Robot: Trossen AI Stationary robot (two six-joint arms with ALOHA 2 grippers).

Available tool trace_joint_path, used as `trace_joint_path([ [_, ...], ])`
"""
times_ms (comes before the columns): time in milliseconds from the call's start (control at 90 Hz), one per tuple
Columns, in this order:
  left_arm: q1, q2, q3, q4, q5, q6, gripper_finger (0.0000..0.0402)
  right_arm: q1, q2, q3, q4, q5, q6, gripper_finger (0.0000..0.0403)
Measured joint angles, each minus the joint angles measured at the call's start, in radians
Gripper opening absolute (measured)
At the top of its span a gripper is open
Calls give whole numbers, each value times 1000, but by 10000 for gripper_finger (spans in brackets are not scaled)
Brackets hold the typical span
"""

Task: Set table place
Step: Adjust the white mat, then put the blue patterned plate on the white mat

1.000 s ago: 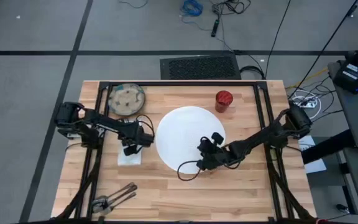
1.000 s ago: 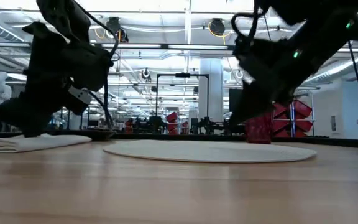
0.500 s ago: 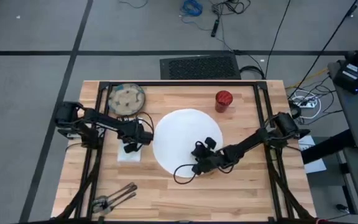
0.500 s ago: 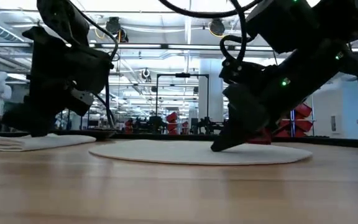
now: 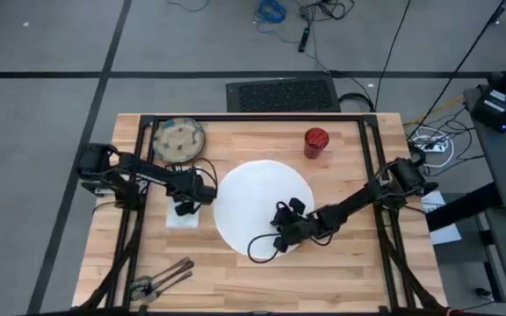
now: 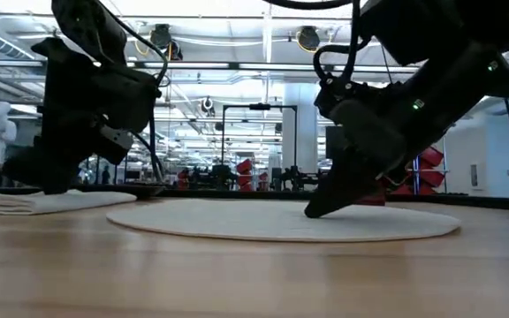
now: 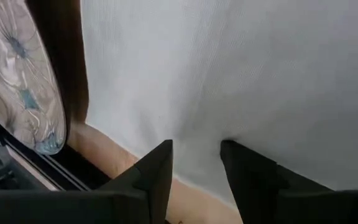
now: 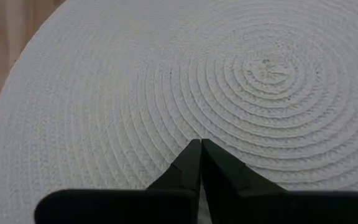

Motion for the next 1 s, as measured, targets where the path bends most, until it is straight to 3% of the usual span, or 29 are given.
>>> trace_joint_path([
  [267,0,2,28,-35,34,-10,132,26,-101,-3,18,12,-43,0],
  [578,9,-37,112,-111,-14,-36,132,87,-228,-2,20,199,-113,0],
  [733,93,-97,174,-97,-27,-89,149,101,-242,-2,35,246,-127,0],
  [889,226,-102,236,-86,-149,-194,191,101,-241,-2,42,253,-113,0],
  [1000,306,-92,245,39,-160,-189,215,101,-240,-2,43,253,-111,0],
])
